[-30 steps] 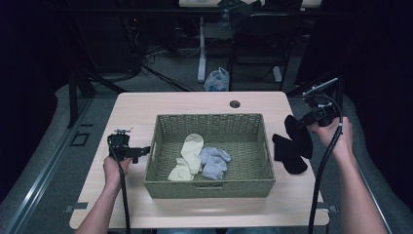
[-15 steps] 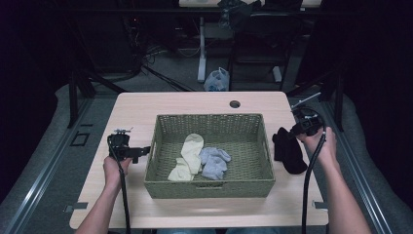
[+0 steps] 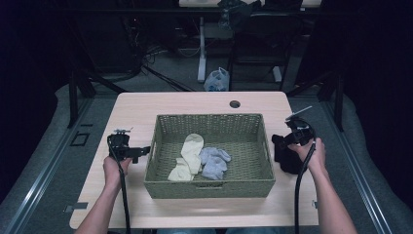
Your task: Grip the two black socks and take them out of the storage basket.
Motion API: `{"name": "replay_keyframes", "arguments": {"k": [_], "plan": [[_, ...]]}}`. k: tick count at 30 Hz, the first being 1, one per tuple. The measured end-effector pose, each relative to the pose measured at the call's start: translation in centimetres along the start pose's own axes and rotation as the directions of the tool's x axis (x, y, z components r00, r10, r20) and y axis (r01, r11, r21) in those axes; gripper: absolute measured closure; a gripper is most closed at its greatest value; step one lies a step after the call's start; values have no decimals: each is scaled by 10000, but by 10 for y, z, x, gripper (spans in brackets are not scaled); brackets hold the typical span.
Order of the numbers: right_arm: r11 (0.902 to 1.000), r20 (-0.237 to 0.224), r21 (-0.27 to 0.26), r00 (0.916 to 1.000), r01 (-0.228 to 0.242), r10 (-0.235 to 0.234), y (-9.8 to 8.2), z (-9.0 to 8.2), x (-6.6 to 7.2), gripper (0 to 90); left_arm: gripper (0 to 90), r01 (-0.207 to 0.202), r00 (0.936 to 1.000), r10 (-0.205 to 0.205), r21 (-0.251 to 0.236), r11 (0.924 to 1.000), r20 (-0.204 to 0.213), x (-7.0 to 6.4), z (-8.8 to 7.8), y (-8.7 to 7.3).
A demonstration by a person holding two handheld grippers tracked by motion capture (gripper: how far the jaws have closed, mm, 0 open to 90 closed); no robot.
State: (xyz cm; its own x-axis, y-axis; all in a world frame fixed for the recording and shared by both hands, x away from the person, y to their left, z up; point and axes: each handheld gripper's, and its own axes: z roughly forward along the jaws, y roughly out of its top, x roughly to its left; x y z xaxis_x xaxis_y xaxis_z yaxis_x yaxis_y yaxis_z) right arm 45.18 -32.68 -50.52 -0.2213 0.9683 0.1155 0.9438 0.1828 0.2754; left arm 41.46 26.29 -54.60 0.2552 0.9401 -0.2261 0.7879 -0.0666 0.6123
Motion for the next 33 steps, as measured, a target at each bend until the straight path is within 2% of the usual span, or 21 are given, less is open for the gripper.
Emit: {"name": "replay_keyframes", "arguments": {"k": [1, 3, 7, 13, 19, 23, 26, 29, 30, 33], "plan": [[10000, -56, -27, 9999, 91, -92, -1, -4, 0, 554, 11, 0, 10000, 0, 0, 10000, 0, 0, 0, 0], [9993, 117, -356, 9999, 77, -73, -3, -12, 3, 457, 10, -27, 10000, 27, 45, 10000, 34, 0, 0, 0], [9953, -14, -833, 9987, 503, -506, -11, -34, 9, 320, 10, -59, 10000, 59, -15, 10000, 3, 0, -1, 0], [9817, -163, -1406, 9911, 1283, -1319, -31, -67, 19, 201, 10, -75, 10000, 75, -26, 10000, -22, -1, -1, 0], [9632, -325, -2131, 9841, 1638, -1746, -58, -91, 25, 140, 10, -63, 10000, 63, -1, 10000, -23, -1, 0, 0], [9554, -159, -2346, 9820, 1792, -1880, -79, -97, 27, 111, 10, -67, 10000, 67, -6, 10000, -38, -1, -1, 0], [9513, -97, -2439, 9804, 1885, -1967, -95, -95, 27, 91, 10, -75, 10000, 75, -8, 10000, -46, -1, -1, 0], [9545, 55, -2205, 9788, 2010, -2049, -108, -92, 26, 59, 10, -91, 10000, 91, -18, 10000, -42, -3, 0, 1], [9553, -57, -2287, 9810, 1873, -1937, -112, -89, 25, 49, 10, -122, 9999, 122, 43, 9999, -22, -3, -1, 1], [9572, 20, -2252, 9825, 1818, -1861, -118, -84, 20, 27, 10, -178, 9998, 178, 9, 9998, -51, -3, 0, 2]]}}
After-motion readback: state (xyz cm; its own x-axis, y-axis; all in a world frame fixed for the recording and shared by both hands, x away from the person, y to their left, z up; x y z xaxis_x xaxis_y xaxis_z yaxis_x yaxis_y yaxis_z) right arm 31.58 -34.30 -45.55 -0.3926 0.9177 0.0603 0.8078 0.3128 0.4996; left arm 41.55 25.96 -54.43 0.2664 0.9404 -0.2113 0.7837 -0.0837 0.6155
